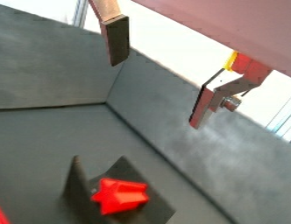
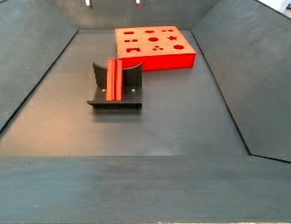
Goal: Pick up the star object. Move up. Place the star object on the fixture. Regrasp the star object. Move to above the board. Insert the star object.
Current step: Regrasp the star object.
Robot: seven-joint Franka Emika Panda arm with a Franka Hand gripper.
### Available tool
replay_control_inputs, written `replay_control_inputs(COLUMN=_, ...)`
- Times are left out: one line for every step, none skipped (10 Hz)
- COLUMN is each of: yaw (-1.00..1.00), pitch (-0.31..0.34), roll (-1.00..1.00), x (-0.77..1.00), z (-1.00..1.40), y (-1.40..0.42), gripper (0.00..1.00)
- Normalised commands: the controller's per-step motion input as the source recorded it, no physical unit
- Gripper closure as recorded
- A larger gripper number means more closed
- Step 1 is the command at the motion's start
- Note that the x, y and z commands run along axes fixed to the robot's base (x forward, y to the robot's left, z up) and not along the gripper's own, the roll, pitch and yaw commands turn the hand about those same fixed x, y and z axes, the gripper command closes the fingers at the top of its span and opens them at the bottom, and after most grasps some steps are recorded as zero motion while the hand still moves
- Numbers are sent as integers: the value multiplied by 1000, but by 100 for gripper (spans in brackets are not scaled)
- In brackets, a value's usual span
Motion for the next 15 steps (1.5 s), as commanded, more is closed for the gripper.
replay_control_inputs(yaw=101, pitch=155, roll=1000, x=93, z=-13, y=-39, gripper=0)
replay_control_inputs(yaw=135, pitch=178, roll=1000, x=94, z=-12, y=-41, gripper=0)
replay_control_inputs(yaw=156, pitch=169, roll=844, x=95, z=-16, y=-41, gripper=0)
replay_control_inputs(yaw=178, pitch=142, roll=595, x=96, z=-17, y=-44, gripper=0)
replay_control_inputs(yaw=191, pitch=117, roll=414, x=97, z=-15, y=-46, gripper=0)
replay_control_inputs(yaw=196, pitch=89, roll=272, x=92, z=-8, y=-33, gripper=0)
replay_control_inputs(yaw=109, pitch=95, roll=152, x=35, z=-1000, y=77, gripper=0)
replay_control_inputs(yaw=107, pitch=63, roll=127, x=32, z=-1000, y=76, gripper=0)
replay_control_inputs(yaw=119, pitch=6, roll=98, x=51, z=-1000, y=66, gripper=0)
replay_control_inputs(yaw=121, pitch=-10, roll=81, x=57, z=-1000, y=64, gripper=0)
replay_control_inputs(yaw=104, pitch=-45, roll=64, x=69, z=-1000, y=61, gripper=0)
replay_control_inputs(yaw=90, pitch=-65, roll=63, x=76, z=-1000, y=56, gripper=0)
replay_control_inputs(yaw=68, pitch=-75, roll=69, x=83, z=-1000, y=51, gripper=0)
replay_control_inputs(yaw=47, pitch=-82, roll=71, x=92, z=-1000, y=48, gripper=0)
replay_control_inputs(yaw=23, pitch=-82, roll=74, x=103, z=-1000, y=40, gripper=0)
